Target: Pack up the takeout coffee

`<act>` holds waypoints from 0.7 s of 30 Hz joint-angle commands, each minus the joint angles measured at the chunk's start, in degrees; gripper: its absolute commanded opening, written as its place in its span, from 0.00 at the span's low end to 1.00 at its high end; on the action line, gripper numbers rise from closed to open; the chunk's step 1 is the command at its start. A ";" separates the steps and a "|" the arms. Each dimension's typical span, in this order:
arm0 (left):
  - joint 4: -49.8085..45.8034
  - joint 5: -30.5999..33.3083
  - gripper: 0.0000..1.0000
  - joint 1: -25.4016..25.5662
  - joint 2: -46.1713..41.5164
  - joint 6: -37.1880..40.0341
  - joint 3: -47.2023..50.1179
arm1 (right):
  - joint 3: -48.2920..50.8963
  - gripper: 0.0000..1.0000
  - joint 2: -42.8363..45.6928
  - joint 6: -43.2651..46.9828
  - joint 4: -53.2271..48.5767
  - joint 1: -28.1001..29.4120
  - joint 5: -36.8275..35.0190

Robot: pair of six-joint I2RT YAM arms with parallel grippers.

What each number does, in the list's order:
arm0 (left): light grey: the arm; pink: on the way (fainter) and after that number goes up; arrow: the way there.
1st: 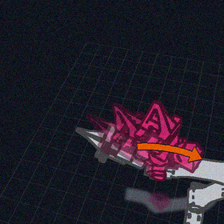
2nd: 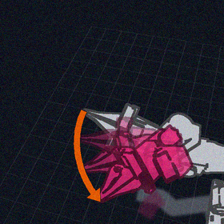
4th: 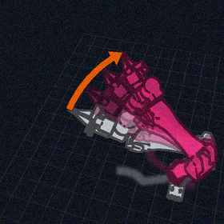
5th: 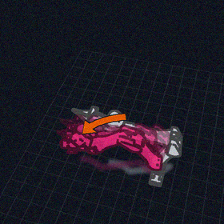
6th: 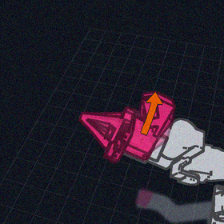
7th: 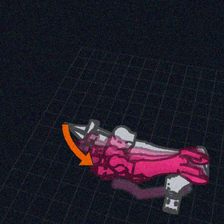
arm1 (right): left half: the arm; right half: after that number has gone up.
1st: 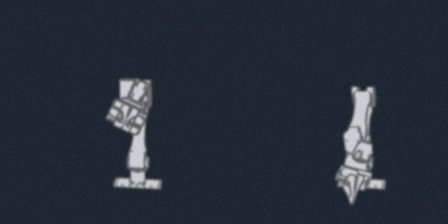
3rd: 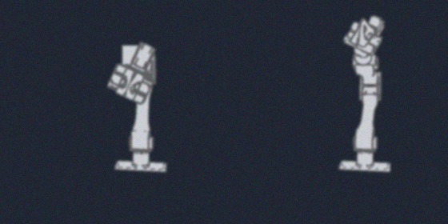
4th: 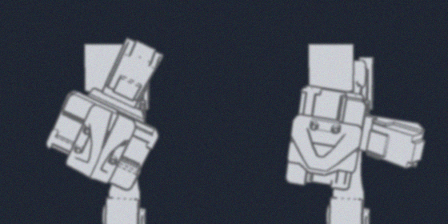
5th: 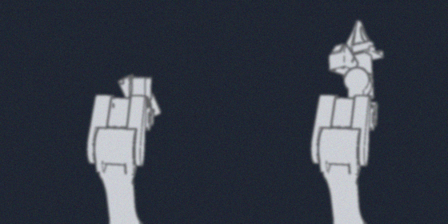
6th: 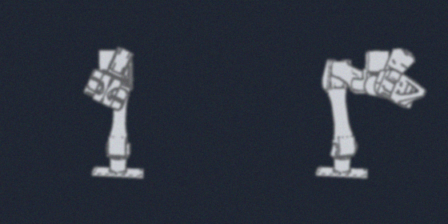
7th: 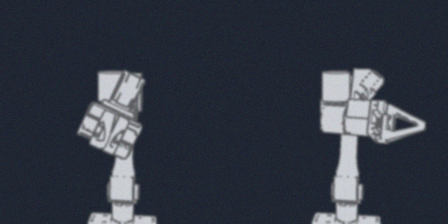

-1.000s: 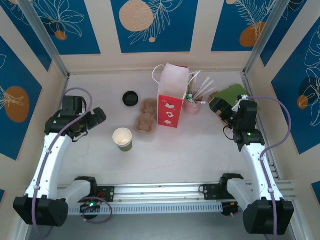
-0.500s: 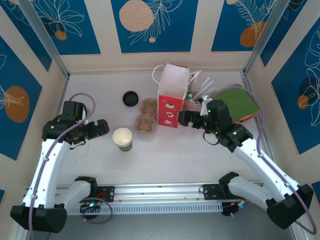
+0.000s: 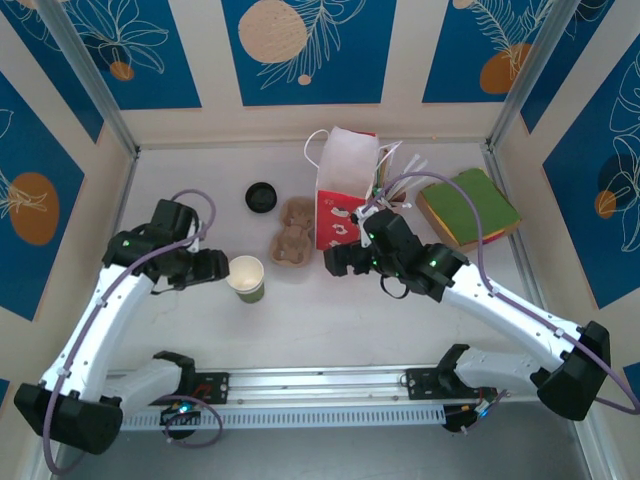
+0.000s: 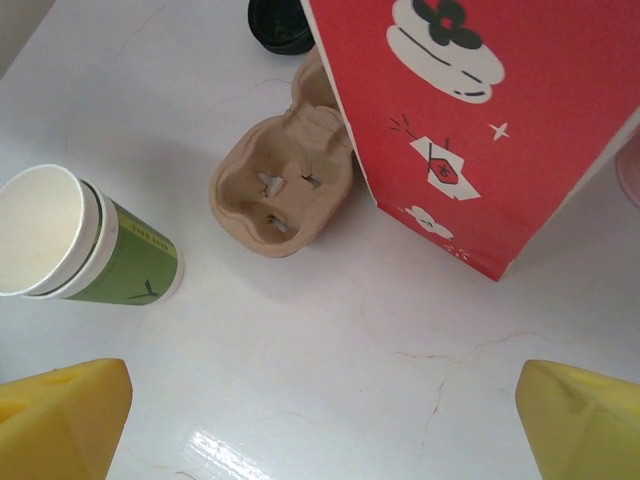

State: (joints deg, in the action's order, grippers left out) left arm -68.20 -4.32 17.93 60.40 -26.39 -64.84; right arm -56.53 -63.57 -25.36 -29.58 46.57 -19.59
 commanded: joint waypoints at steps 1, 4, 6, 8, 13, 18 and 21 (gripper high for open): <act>-0.96 3.45 0.56 4.02 2.88 -3.87 -2.19 | -1.74 0.99 0.37 2.93 0.92 0.85 -2.14; -1.31 5.23 0.47 6.40 6.42 -5.44 -3.35 | -1.72 0.99 0.88 3.96 0.73 1.08 -2.09; -0.79 6.00 0.45 6.85 7.78 -6.12 -3.48 | -1.43 0.99 1.23 5.17 0.63 1.24 -1.65; 0.46 5.90 0.44 6.85 8.85 -6.10 -3.21 | -1.06 0.99 1.65 6.18 0.47 1.24 -1.79; 0.88 7.56 0.34 6.85 13.16 -5.69 -4.11 | -1.02 0.99 2.90 7.00 -0.33 1.21 -3.06; 1.82 9.14 0.32 6.90 15.02 -4.60 -3.42 | -0.68 0.99 3.55 6.78 -0.13 1.25 -3.38; 2.39 8.72 0.28 6.85 16.05 -4.21 -2.91 | -1.10 0.99 3.18 6.89 -0.36 1.24 -3.73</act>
State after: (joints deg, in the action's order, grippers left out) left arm -66.13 3.31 24.29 75.79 -31.29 -67.44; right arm -56.55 -60.90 -19.51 -29.67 47.51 -22.04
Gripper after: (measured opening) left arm 0.290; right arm 0.988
